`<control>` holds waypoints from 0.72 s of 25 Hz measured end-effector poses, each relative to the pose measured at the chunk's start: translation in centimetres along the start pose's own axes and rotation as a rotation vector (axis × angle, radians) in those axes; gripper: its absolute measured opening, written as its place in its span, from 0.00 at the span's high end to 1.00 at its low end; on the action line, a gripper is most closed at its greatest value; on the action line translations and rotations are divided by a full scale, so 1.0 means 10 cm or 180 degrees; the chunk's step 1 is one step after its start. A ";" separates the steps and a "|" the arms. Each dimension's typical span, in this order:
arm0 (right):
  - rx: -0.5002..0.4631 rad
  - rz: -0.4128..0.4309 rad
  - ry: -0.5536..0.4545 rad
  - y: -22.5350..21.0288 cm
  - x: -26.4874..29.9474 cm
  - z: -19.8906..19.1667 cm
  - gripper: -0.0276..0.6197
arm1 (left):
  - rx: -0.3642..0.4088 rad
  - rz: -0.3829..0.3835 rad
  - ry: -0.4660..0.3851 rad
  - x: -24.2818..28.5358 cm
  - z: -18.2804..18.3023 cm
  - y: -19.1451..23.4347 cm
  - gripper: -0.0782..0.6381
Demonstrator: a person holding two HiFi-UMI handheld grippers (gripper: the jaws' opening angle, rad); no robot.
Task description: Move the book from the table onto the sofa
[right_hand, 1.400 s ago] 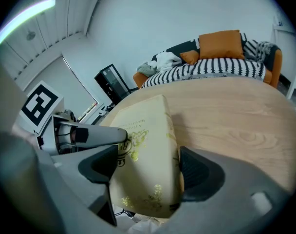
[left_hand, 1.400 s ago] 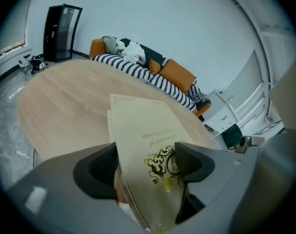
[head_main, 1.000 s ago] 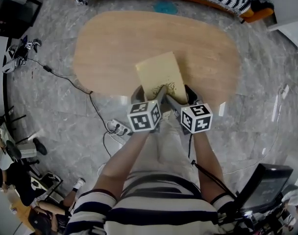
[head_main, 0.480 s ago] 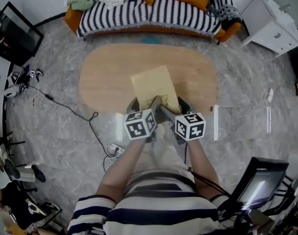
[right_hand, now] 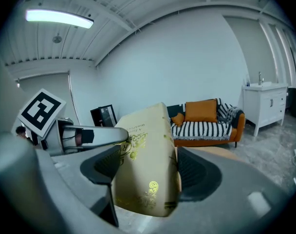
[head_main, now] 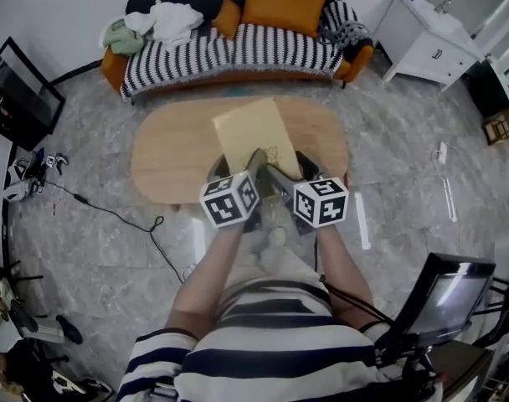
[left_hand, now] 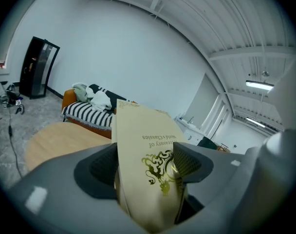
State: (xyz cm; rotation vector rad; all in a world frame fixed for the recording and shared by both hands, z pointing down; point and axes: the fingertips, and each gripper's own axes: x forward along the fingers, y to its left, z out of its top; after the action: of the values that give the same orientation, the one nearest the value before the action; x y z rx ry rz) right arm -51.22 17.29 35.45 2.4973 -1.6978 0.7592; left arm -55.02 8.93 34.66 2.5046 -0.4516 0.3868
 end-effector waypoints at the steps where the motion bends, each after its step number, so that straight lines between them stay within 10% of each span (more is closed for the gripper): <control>1: -0.0018 -0.0020 -0.0038 -0.01 -0.05 0.05 0.40 | 0.0009 -0.0026 -0.0028 -0.02 0.03 -0.06 0.40; 18: 0.0026 -0.0149 -0.0302 -0.67 -0.73 0.27 0.40 | 0.0156 -0.0169 -0.0095 0.15 -0.06 -1.02 0.40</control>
State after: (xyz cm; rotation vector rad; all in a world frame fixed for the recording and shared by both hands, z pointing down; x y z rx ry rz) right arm -46.40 25.53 31.72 2.6083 -1.6603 0.6555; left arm -49.72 16.91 30.84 2.5672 -0.3908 0.3439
